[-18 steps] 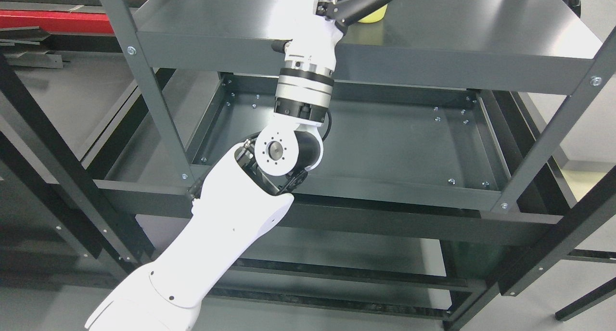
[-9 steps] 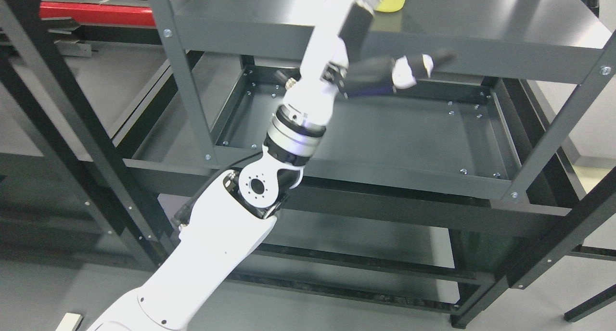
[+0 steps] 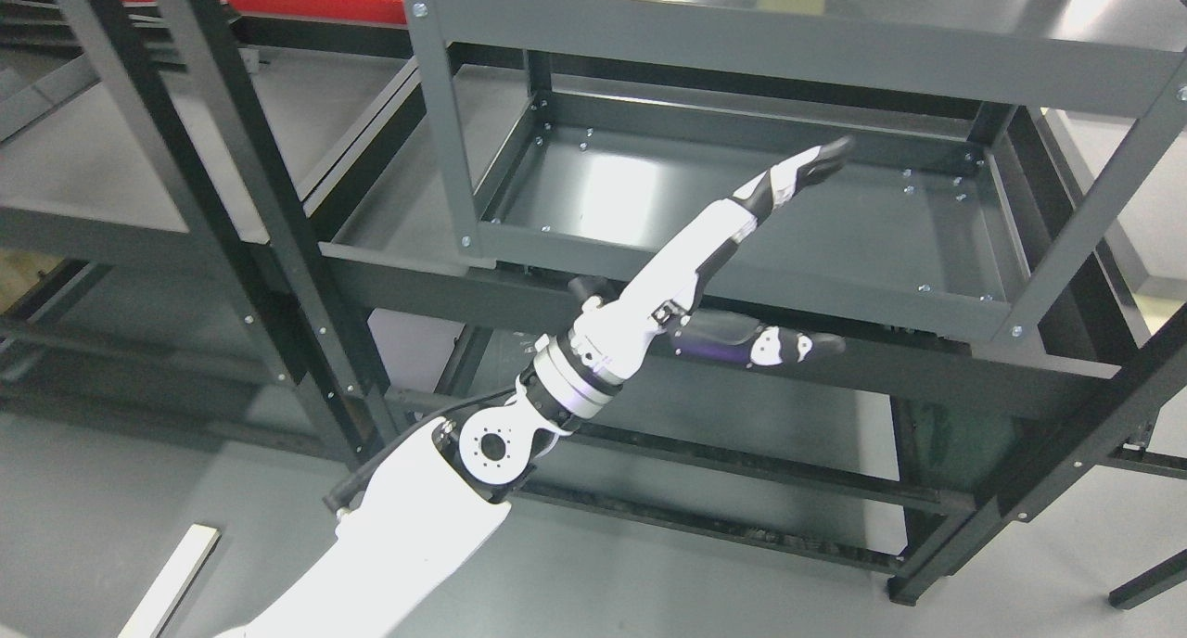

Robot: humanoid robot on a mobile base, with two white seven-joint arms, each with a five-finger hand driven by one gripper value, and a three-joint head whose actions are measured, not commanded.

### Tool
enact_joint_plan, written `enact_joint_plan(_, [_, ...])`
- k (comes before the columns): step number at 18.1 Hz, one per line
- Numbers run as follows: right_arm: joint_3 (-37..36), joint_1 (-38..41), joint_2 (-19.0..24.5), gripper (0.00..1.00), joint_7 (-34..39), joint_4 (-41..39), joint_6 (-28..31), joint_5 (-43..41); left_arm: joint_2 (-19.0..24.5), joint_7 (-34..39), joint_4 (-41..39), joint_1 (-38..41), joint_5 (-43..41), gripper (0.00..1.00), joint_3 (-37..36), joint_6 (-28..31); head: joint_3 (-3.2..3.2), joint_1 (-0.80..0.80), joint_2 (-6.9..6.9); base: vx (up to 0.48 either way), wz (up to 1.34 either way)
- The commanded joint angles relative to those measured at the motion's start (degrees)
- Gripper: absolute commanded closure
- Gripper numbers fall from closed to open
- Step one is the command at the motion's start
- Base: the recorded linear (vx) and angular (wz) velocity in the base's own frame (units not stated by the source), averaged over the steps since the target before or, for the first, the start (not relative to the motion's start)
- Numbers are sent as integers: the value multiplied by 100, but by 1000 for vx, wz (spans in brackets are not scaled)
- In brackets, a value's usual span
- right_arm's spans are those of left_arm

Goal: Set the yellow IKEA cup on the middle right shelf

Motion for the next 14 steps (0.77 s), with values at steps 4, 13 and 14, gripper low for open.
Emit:
enact_joint_plan(4, [97,79,-100,1,-4,1,4,-141,-567,39,1540,1511,37,1,2166,1096,0,0,0,-202,154])
enact_joint_plan(13, [97,79,-100,1,-4,1,4,-141,-567,503,476,2339,19,1,2837,2014,0,0,0,-156,74])
enact_joint_plan(14, [97,79,-100,1,-4,1,4,-141,-567,931,397,2286,19,1,2838,2023,0,0,0,-108,-151])
